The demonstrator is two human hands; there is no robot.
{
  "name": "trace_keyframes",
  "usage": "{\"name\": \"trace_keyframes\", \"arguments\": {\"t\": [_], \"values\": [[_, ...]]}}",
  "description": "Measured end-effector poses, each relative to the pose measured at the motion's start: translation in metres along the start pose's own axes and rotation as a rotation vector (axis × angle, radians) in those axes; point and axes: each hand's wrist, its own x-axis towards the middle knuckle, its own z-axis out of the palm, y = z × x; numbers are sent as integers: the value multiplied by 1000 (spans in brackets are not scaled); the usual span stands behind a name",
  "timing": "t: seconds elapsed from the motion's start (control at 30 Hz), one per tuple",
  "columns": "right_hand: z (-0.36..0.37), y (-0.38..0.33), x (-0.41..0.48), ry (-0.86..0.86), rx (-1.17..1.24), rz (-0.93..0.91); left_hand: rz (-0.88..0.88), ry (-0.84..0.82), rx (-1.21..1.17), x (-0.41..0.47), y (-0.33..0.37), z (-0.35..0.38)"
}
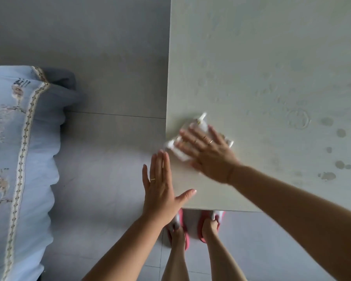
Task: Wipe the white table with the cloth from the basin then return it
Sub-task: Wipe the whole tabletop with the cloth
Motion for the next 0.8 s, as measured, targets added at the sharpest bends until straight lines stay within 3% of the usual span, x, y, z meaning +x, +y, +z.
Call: {"name": "trace_keyframes", "arguments": {"t": [0.1,0.2,0.27,0.33,0.43,0.5,0.57,0.67,0.73,0.8], "values": [[-7,57,19,58,129,408,28,31,71,22,5,-1],[-8,42,33,114,236,671,0,35,147,44,16,-1],[-7,5,36,93,231,563,-33,26,181,47,23,1],[-4,-18,28,31,160,281,-48,22,225,42,28,7],[-8,27,30,-10,87,14,-78,20,256,35,27,13],[-12,71,40,25,111,145,-91,11,264,35,27,14],[-16,103,49,85,192,428,-97,6,264,36,27,15],[-15,79,64,152,245,700,-102,4,281,37,28,17],[-14,39,66,139,256,629,-101,13,289,37,28,18],[-11,14,60,74,218,384,-98,19,296,37,28,19]]}}
